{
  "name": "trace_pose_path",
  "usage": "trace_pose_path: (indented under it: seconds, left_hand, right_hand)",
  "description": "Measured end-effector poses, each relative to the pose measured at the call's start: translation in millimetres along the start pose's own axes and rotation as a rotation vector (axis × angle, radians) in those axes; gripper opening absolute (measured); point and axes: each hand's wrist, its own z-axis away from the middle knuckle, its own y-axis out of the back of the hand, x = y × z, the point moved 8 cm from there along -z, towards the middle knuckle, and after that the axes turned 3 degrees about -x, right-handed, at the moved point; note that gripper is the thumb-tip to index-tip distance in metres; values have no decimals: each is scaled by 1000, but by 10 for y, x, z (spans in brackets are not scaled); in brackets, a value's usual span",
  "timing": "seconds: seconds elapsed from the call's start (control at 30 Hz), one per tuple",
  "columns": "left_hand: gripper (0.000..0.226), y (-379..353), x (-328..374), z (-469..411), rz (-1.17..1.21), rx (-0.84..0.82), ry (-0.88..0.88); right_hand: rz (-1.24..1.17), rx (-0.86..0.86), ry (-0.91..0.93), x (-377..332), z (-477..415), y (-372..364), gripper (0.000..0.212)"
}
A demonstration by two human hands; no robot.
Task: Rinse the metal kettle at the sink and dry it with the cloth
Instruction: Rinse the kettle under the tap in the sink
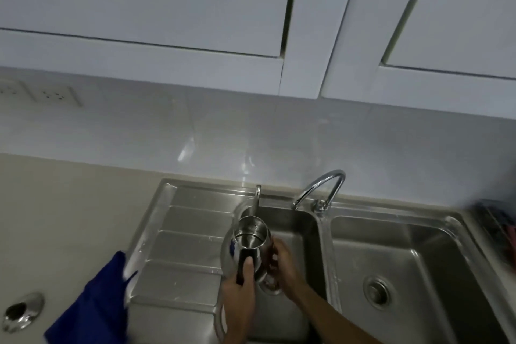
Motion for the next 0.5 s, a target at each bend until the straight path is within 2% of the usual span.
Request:
trace_pose_path:
  seconds: [0.1,0.27,0.3,0.37,0.43,0.5]
  left_hand:
    - [40,-198,98,-27,26,23,-15]
    - [40,-501,136,-146,15,50,3]
    - [42,-558,97,-191,15,56,21]
    - [46,-674,47,-251,9,66,62]
    - [44,-773,17,-296,11,83,82]
    - [39,-875,17,-356,27,75,74]
  right_hand:
    - [61,-13,-31,-39,-72,189,40]
    - [244,-2,109,-418,-190,541,29]
    - [299,16,156,-505,-215,633,35]
    - [435,144,289,-687,-272,916,58]
    - [595,279,469,-934,-249,1133,44]
    - [765,354,586,-1186,-193,1208,47]
